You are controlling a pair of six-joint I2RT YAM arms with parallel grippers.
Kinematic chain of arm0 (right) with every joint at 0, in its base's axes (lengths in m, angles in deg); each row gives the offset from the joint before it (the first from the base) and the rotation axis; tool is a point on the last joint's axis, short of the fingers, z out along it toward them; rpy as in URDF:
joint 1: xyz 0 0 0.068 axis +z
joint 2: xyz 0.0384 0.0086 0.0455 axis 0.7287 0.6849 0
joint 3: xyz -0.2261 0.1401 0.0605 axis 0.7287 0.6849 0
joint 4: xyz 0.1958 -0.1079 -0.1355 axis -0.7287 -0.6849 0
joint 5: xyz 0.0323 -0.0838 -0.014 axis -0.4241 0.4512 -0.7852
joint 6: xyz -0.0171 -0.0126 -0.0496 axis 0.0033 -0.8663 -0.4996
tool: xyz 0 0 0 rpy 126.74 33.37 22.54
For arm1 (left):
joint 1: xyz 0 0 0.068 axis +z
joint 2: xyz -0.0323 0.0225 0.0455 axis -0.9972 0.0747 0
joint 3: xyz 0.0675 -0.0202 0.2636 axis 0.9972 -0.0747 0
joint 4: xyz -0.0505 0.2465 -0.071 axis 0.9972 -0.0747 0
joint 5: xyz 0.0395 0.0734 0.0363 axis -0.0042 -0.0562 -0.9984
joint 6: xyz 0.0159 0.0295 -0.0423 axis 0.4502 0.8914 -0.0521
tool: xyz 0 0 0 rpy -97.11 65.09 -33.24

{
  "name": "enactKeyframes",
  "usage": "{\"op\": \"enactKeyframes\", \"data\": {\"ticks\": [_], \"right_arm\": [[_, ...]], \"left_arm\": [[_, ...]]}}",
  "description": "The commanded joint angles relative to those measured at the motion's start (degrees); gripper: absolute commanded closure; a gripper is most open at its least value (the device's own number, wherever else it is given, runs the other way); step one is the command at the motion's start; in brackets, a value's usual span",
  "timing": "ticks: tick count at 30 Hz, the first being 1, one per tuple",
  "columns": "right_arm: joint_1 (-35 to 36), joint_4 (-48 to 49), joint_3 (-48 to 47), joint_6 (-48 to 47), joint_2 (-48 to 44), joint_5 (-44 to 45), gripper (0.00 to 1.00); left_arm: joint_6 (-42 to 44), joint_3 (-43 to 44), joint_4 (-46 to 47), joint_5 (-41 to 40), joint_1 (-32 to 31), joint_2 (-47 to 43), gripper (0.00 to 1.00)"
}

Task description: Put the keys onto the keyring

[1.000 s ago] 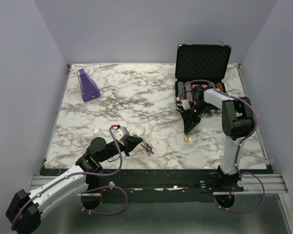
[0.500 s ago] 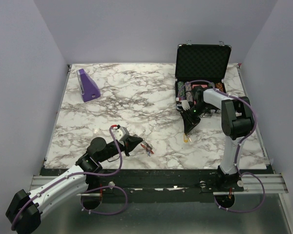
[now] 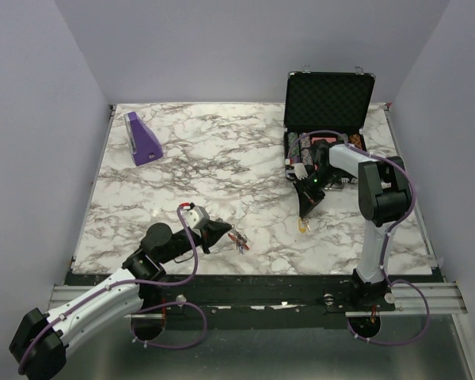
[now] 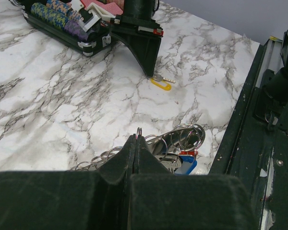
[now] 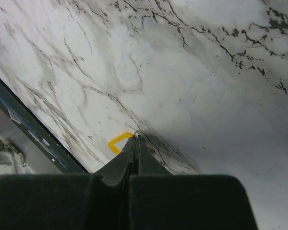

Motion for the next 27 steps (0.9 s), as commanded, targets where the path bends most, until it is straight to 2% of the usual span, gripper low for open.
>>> {"op": "enactKeyframes", "data": {"ticks": [1, 6, 13, 20, 27], "right_arm": [[0.4, -0.7, -1.3, -0.3, 0.3, 0.4, 0.99], [0.3, -1.3, -1.6, -2.6, -3.0, -1.6, 0.99], [0.3, -4.3, -5.8, -12.2, -11.3, -10.4, 0.99], [0.6, -10.0, -15.6, -25.4, -13.4, -19.9, 0.99], [1.5, -12.3, -18.7, -40.5, -20.7, -27.3, 0.99]], "left_arm": [[0.4, 1.4, 0.6, 0.1, 0.2, -1.1, 1.0], [0.7, 1.0, 1.8, 2.0, 0.2, -2.0, 1.0], [1.8, 2.4, 3.4, 4.8, 0.0, -4.4, 1.0], [7.0, 10.2, -3.5, 7.4, 0.2, -3.7, 1.0], [15.7, 19.3, -10.9, 7.6, 0.4, -2.1, 1.0]]}}
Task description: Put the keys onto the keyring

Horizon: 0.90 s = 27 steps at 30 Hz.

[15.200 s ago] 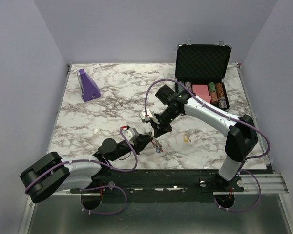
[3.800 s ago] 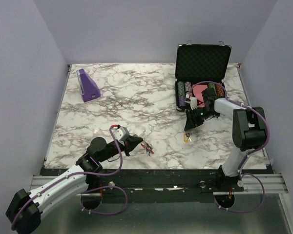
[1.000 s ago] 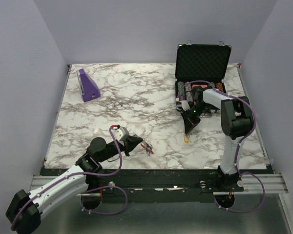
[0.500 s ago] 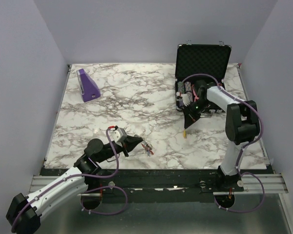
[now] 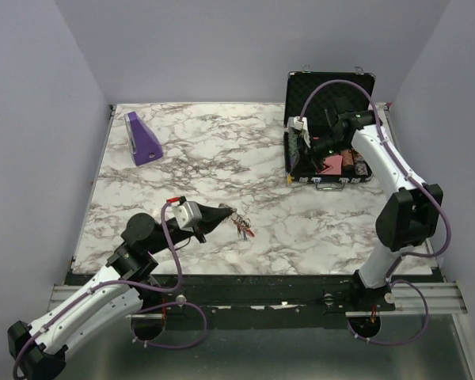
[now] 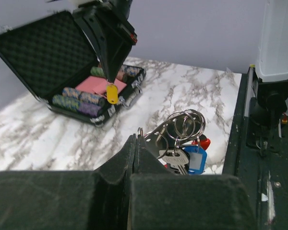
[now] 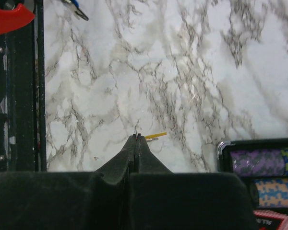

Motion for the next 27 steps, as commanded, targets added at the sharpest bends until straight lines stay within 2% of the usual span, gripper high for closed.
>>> {"op": "enactKeyframes", "data": {"ticks": [1, 5, 8, 11, 17, 21, 27], "right_arm": [[1.1, -3.4, -1.9, -13.5, -6.5, -8.4, 0.99], [3.3, -1.6, 0.2, -15.6, -12.0, -11.4, 0.99], [6.4, -5.4, 0.0, -19.5, -13.6, -12.4, 0.99], [9.4, -2.6, 2.8, -18.2, -16.9, -13.2, 1.0], [17.8, 21.1, 14.6, 0.3, -27.4, -9.4, 0.99], [21.6, 42.3, 25.8, 12.5, -34.9, -4.9, 0.99], [24.4, 51.8, 33.0, 14.7, -38.2, -3.2, 0.99]], "left_arm": [[7.4, 5.9, -3.7, 2.0, 0.5, 1.3, 1.0], [9.3, 7.1, -2.3, 2.7, 1.1, 3.4, 1.0], [9.2, 6.7, -0.6, 4.3, 2.3, 3.8, 1.0], [8.7, 5.9, 1.4, 5.4, 2.6, 3.2, 1.0], [9.9, 3.6, 3.6, 7.3, 2.7, 0.6, 1.0], [12.3, 1.0, 3.7, 8.5, 2.5, -2.3, 1.0], [16.9, -0.4, 1.7, 8.8, 2.3, -3.5, 1.0]]}}
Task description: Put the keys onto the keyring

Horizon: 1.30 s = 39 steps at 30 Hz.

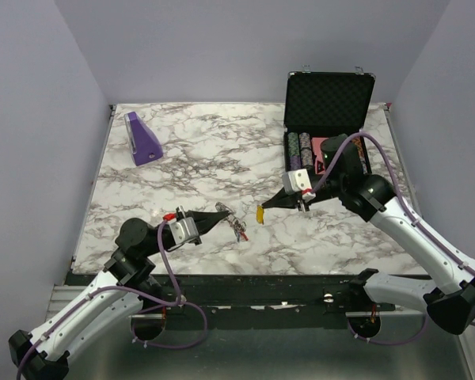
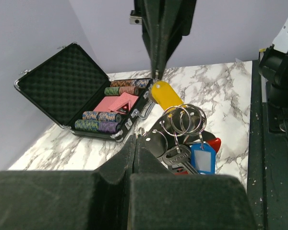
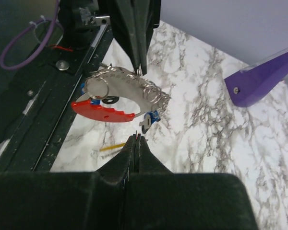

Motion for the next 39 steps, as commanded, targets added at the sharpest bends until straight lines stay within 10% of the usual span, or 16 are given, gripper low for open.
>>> {"op": "enactKeyframes", "data": {"ticks": [1, 39], "right_arm": [[1.5, 15.3, 4.4, 6.6, -1.6, 3.1, 0.99], [10.1, 20.0, 8.7, 1.8, 3.5, 14.9, 0.99]], "left_arm": [[5.5, 0.3, 0.1, 2.2, -0.1, -0.1, 1.0], [16.1, 0.5, -3.7, -3.7, -2.2, 5.4, 1.0]]}}
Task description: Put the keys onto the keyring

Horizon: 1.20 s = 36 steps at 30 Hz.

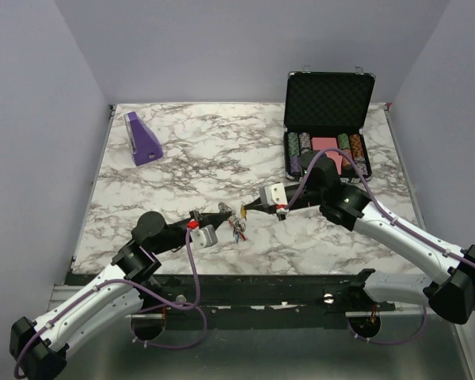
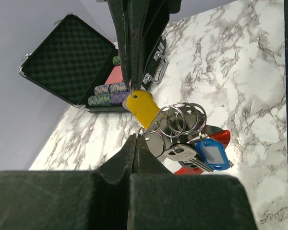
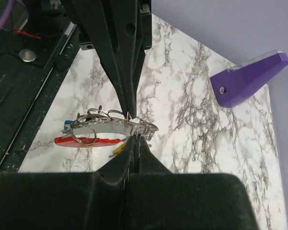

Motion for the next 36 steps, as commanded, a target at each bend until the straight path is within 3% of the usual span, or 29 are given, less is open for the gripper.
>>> {"op": "enactKeyframes", "data": {"ticks": [1, 19, 36], "right_arm": [[1.1, 2.5, 1.4, 0.4, 0.7, 3.1, 1.0], [3.9, 6.2, 2.5, 2.5, 3.2, 9.0, 1.0], [5.0, 5.7, 2.3, 1.7, 3.4, 8.4, 0.99]], "left_arm": [[-1.1, 1.7, 1.0, -1.6, -0.3, 0.5, 1.0], [-1.7, 1.9, 1.0, -2.7, -0.4, 0.2, 1.0], [-1.9, 2.5, 0.2, -3.9, -0.4, 0.4, 1.0]]}}
